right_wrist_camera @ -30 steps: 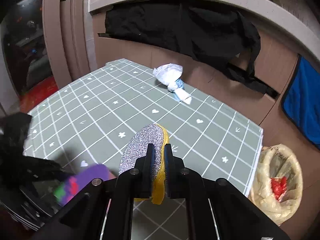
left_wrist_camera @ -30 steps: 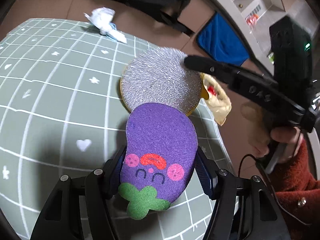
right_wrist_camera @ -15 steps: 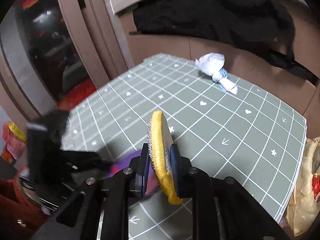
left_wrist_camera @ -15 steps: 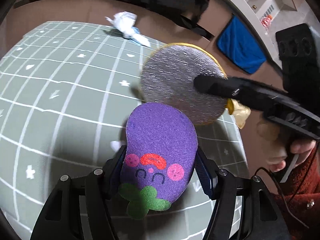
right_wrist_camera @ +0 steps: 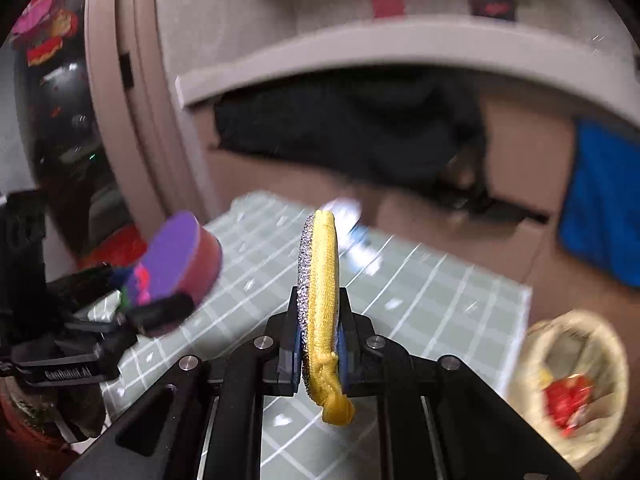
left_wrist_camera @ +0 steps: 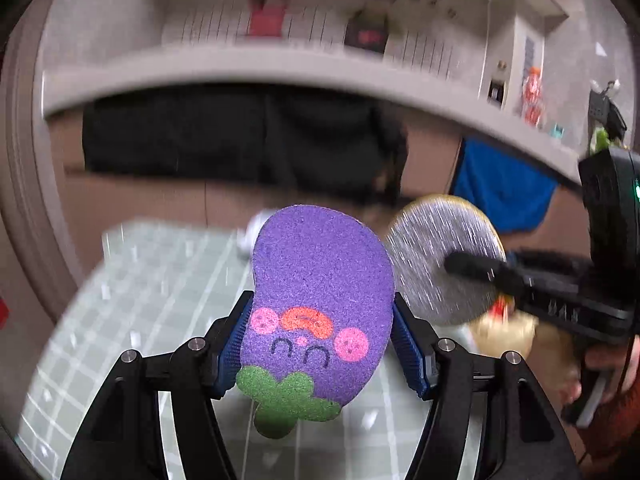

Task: Collect trash
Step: 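Carry the sponge and scrubber pad over the bin and release both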

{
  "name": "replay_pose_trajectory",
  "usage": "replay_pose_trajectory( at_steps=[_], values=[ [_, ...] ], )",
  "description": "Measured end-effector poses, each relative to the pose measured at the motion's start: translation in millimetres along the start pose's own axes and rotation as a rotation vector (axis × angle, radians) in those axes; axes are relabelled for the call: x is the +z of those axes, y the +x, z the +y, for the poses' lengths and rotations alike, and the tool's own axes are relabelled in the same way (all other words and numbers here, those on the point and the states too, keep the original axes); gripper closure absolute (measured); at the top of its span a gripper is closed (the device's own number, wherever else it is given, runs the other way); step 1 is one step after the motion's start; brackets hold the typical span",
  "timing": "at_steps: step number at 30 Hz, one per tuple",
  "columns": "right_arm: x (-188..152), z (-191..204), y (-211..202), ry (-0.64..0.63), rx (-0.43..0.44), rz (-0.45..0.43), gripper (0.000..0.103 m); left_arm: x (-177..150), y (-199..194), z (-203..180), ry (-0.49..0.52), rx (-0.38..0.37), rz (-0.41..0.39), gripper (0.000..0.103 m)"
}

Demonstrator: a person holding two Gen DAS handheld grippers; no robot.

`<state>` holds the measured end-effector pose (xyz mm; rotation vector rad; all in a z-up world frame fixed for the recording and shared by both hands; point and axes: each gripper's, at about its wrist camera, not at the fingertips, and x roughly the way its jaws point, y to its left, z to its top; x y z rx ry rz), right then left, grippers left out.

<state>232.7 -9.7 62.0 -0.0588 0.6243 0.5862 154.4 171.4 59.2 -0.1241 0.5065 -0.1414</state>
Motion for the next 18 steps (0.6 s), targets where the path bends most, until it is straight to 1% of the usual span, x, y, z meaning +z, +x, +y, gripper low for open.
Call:
replay_pose_trajectory(
  at_steps=[4, 7, 11, 18],
  values=[
    [17.2, -26.3, -40.0, 0.021, -0.044, -0.083, 0.091, 32.9, 1.8, -26.8, -0.006, 0.004, -0.095, 0.038],
    [24.5, -44.1, -64.1, 0.025, -0.085, -0.131, 0.091, 51.1, 10.1, -48.6, -0.001, -0.01, -0.135, 0.038],
    [28.5, -76.8, -95.9, 0.048, -0.123, -0.177, 0.091, 66.5, 26.3, -85.2, 0.026, -0.046, -0.147, 0.038],
    [18.9, -122.3, -122.2, 0.09, -0.197, -0.209, 0.091, 76.5, 58.4, -141.0, 0.047, -0.112, -0.124, 0.038]
  ],
)
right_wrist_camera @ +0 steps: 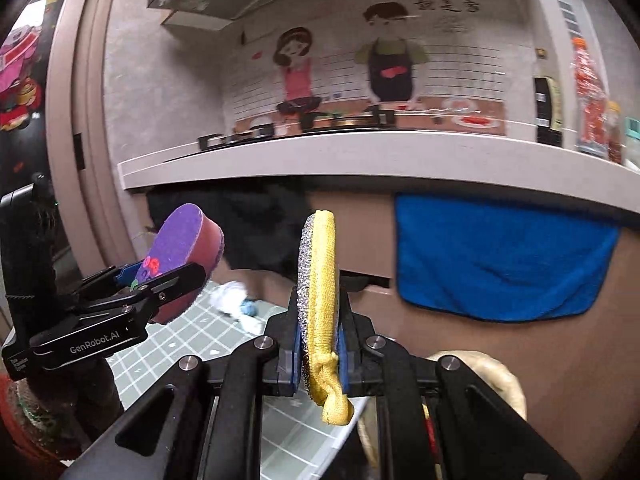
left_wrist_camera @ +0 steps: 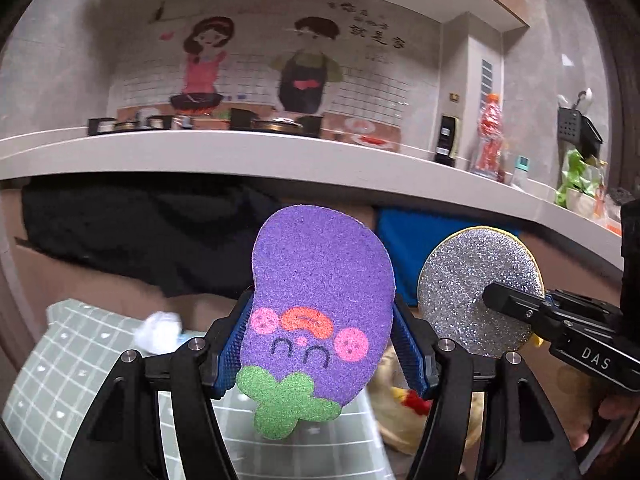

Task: Collect trash
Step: 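Carry the sponge and scrubber pad over the bin and release both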

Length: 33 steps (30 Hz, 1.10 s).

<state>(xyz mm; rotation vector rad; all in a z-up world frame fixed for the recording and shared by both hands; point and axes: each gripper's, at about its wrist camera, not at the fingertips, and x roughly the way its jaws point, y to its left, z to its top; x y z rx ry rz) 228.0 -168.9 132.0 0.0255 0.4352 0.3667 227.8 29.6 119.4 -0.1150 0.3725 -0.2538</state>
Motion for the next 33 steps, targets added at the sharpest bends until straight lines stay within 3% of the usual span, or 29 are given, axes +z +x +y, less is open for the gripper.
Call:
replay_pose_trajectory(
  at_steps=[16, 26, 30, 32, 33],
  values=[
    [-31.0, -106.0, -9.6, 0.124, -0.156, 0.027, 0.09, -29.3, 99.1, -96.6, 0.029, -0.156, 0.141, 0.038],
    [-51.7, -143.5, 9.7, 0.186, -0.187, 0.079, 0.089, -46.3, 137.5, -112.9, 0.03, -0.192, 0.224, 0.038],
    [-62.3, -157.5, 21.5, 0.218, -0.195, 0.105, 0.087, -53.4, 158.6, -112.0, 0.006, -0.275, 0.281, 0.038],
    [-68.8, -166.6, 29.0, 0.239, -0.172, 0.115, 0.078, -57.0, 178.3, -109.8, -0.025, -0.378, 0.347, 0.036],
    [-73.3, -172.3, 33.9, 0.26, -0.17, 0.131, 0.061, -59.0, 188.8, -107.7, -0.045, -0.406, 0.386, 0.034]
  ],
)
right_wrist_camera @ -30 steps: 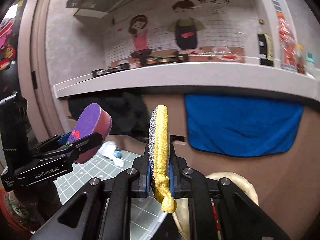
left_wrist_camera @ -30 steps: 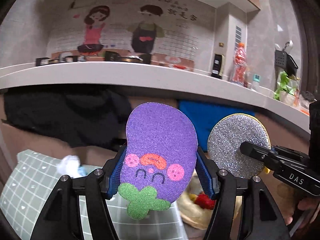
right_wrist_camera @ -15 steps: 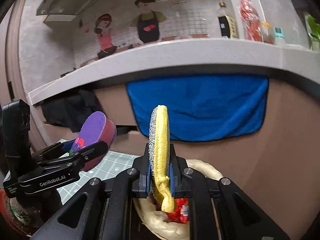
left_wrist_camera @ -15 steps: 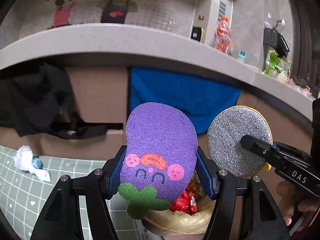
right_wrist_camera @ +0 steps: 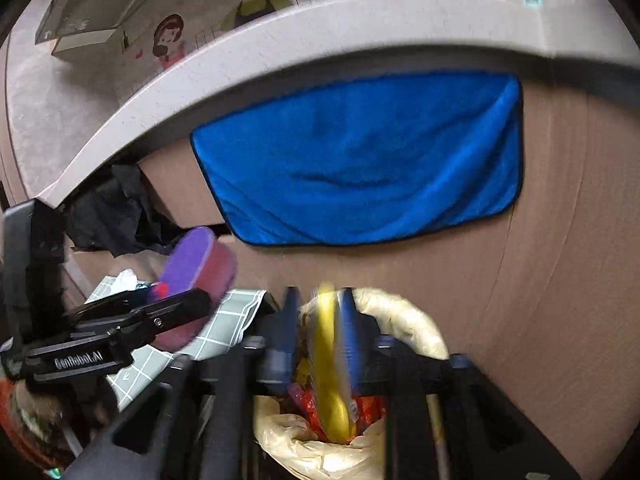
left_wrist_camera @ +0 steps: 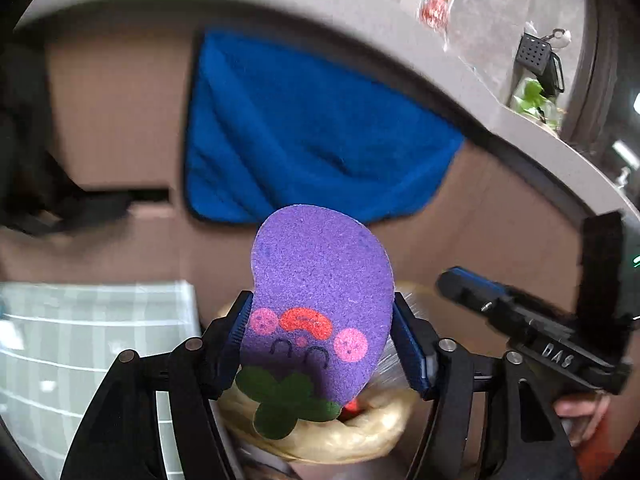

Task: Collect trash
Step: 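Carry the sponge and scrubber pad over the bin and release both, then grasp the white-blue tissue bundle on the table with the left gripper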

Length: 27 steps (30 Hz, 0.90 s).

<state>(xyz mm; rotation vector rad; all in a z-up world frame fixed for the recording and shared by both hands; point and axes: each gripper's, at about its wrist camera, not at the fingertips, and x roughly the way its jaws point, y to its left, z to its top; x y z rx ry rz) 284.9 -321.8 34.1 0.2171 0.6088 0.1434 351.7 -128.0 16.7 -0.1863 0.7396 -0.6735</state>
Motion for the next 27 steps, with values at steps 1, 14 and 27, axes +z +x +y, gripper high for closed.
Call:
replay_pose_trajectory(
  at_steps=[1, 14, 27],
  values=[
    [-2.5, -5.0, 4.4, 0.023, -0.006, 0.012, 0.053, 1.2, 8.1, 8.1, -0.029, -0.018, 0.037, 0.033],
    [-24.2, -11.2, 24.6, 0.061, -0.042, 0.076, 0.053, -11.1, -18.2, 60.0, -0.108, 0.04, 0.037, 0.032],
    [-33.7, 41.7, 27.0, 0.0, 0.06, 0.06, 0.053, -37.6, -109.4, 176.1, -0.301, 0.323, -0.039, 0.032]
  ],
)
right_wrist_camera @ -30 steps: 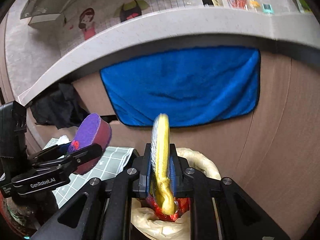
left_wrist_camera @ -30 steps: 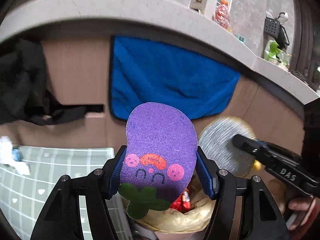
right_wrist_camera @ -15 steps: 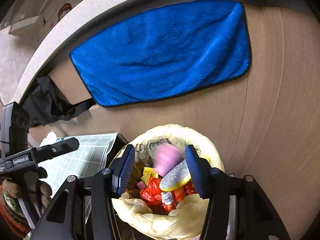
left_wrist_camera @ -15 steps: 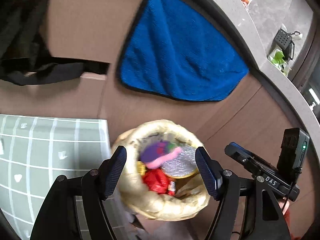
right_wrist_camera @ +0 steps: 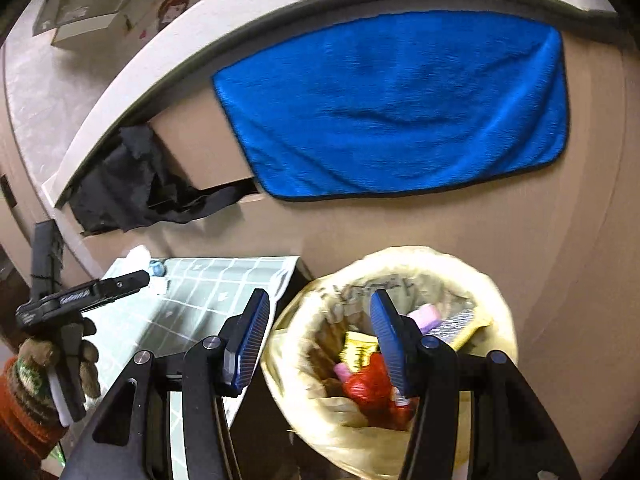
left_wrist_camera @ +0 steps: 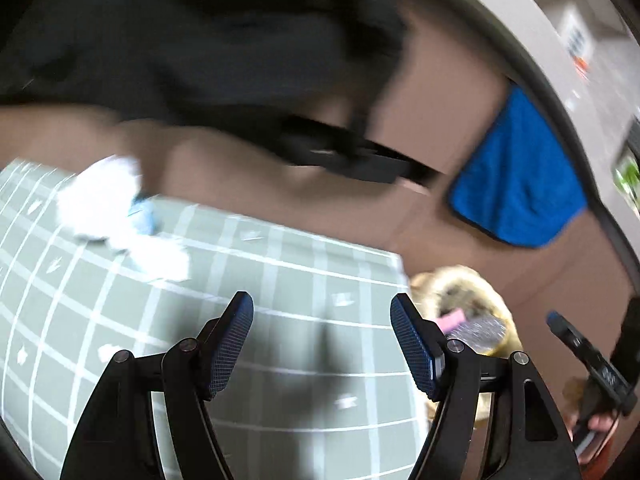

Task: Collect trash
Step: 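Grasp the white-blue tissue bundle on the table with the left gripper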

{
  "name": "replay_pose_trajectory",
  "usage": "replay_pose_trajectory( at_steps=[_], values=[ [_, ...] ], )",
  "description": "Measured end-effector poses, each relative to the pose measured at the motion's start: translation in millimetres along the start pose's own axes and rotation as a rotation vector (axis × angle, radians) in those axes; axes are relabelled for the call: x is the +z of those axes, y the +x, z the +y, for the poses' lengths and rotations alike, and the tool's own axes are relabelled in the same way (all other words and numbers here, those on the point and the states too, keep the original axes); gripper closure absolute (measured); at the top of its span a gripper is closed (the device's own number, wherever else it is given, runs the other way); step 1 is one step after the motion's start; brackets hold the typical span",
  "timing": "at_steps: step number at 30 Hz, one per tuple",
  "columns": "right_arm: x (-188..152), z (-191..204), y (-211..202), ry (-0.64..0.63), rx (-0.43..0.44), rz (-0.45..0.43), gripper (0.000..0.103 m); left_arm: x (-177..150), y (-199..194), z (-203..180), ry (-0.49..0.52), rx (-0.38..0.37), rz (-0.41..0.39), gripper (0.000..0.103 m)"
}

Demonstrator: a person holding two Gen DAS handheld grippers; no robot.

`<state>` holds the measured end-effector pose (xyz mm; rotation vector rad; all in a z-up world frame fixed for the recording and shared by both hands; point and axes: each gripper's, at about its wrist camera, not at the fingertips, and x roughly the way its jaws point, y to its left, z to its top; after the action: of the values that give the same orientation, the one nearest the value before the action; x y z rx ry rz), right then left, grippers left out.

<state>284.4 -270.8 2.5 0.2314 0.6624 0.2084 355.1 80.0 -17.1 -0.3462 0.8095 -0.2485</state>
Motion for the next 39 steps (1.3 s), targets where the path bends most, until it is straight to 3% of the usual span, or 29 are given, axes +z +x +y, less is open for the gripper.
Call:
replay_pose_trajectory(
  at_steps=[9, 19, 23, 27, 35, 39],
  values=[
    [-33.8, 6.1, -17.3, -0.03, 0.018, -0.023, 0.053, -23.6, -42.7, 46.3, -0.08, 0.091, -0.066, 0.032],
    [-64.7, -15.8, -40.7, 0.037, 0.069, -0.04, 0.052, -58.1, -75.5, 36.8, -0.097, 0.119, -0.116, 0.032],
    [-78.9, -10.2, -45.9, 0.026, 0.07, -0.041, 0.052, -53.8, -79.2, 43.1, -0.085, 0.179, -0.179, 0.032],
    [-90.4, -2.6, -43.3, 0.019, 0.081, -0.018, 0.052, -42.6, -67.9, 54.0, -0.073, 0.218, -0.167, 0.032],
    [-106.4, 10.7, -46.5, 0.009, 0.073, 0.013, 0.052, -65.2, -80.2, 49.3, -0.071, 0.111, -0.152, 0.032],
    [-111.7, 26.3, -60.9, -0.021, 0.048, 0.001, 0.052, -76.4, -93.6, 40.3, -0.059, 0.114, -0.187, 0.032]
  ],
)
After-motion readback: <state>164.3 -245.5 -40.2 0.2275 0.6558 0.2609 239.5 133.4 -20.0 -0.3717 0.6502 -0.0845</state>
